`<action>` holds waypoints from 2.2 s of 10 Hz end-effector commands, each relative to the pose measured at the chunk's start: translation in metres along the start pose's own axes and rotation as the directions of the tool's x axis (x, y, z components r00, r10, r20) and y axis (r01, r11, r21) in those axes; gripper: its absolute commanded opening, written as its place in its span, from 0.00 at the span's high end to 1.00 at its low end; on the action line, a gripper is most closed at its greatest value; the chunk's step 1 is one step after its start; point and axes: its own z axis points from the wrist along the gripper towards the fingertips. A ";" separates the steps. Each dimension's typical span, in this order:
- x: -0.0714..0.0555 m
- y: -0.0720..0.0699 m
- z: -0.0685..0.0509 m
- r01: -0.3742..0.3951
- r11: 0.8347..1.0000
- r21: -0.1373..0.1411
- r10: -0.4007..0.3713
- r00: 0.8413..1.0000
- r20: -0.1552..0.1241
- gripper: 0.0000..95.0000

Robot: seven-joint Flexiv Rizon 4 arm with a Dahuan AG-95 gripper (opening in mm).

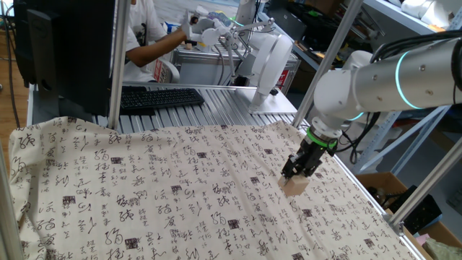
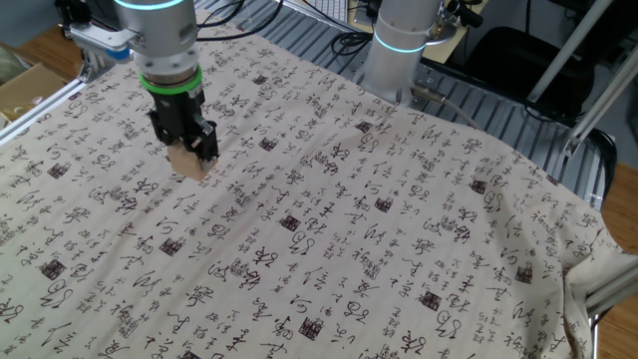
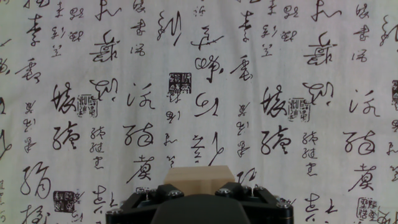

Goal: Pick up the small block on the left and move it to the right

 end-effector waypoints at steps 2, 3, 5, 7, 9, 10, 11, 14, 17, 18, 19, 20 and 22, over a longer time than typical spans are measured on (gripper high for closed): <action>0.000 0.001 0.000 0.020 1.000 0.021 -0.020 1.000 -0.005 1.00; 0.000 0.001 0.000 0.037 0.999 0.021 -0.037 0.999 -0.009 1.00; 0.000 0.001 0.000 0.065 0.998 0.019 -0.064 0.998 -0.016 1.00; 0.000 0.001 0.000 0.094 0.995 0.015 -0.094 0.995 -0.018 1.00; 0.000 0.001 0.000 0.114 0.993 0.016 -0.114 0.993 -0.022 1.00; 0.000 0.001 0.000 0.134 0.991 0.020 -0.133 0.991 -0.023 1.00; 0.000 0.001 0.000 0.140 0.990 0.019 -0.139 0.990 -0.022 1.00; 0.000 0.001 0.000 0.135 0.991 0.012 -0.135 0.991 -0.025 1.00; 0.000 0.001 0.000 0.116 0.993 0.014 -0.115 0.993 -0.031 1.00; 0.000 0.001 0.000 0.078 0.997 0.014 -0.078 0.996 -0.039 1.00; 0.000 0.002 0.000 0.054 0.998 0.017 -0.053 0.998 -0.043 1.00; 0.000 0.002 0.000 0.014 1.000 0.021 -0.013 0.999 -0.048 1.00; 0.000 0.002 0.000 -0.024 1.000 0.018 0.025 0.999 -0.046 1.00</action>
